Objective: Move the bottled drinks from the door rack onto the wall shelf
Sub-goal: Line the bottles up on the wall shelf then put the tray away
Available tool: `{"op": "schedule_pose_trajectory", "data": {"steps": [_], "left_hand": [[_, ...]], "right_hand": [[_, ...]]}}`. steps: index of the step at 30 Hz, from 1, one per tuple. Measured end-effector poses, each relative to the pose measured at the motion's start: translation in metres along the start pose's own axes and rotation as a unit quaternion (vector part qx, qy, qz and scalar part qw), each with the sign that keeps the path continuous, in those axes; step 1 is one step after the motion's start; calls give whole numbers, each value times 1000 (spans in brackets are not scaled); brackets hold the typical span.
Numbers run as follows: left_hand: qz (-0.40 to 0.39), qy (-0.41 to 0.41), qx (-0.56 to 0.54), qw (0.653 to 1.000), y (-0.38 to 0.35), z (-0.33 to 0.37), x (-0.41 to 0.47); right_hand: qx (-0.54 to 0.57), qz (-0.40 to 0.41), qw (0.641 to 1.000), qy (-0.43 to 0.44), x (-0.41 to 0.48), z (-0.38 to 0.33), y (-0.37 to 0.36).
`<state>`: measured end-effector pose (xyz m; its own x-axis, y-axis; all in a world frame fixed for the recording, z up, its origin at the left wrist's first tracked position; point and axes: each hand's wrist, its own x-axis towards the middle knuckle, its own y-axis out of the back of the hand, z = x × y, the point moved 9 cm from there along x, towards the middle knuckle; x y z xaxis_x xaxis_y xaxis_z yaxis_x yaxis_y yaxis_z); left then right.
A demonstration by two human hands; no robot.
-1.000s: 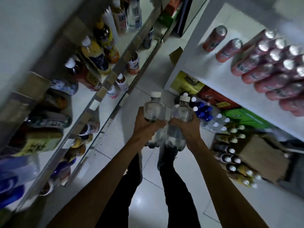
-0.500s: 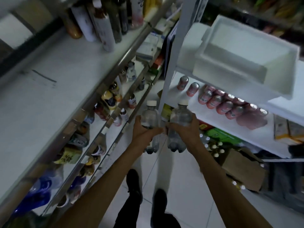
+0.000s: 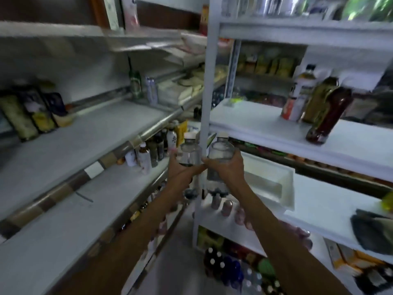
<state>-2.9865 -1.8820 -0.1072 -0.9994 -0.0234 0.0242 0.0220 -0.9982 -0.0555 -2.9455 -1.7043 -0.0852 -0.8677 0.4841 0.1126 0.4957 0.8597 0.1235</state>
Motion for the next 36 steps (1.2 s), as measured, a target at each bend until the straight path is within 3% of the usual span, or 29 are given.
{"op": "schedule_pose_trajectory", "data": {"steps": [9,21,30,36], "left_hand": [[20,-81,-17,996,23,134,-8],[131,-110,8,985,98,155,-15],[223,-90,38,970,202,141,1],[312,-77,106,941,302,135,-10]], "right_hand": [[8,-13,996,85,-1,-136,-4],[-18,-61,992,106,-16,-168,-52],[-31,-155,981,112,-31,-179,-174],[-28,-217,970,107,-59,-171,-286]]}}
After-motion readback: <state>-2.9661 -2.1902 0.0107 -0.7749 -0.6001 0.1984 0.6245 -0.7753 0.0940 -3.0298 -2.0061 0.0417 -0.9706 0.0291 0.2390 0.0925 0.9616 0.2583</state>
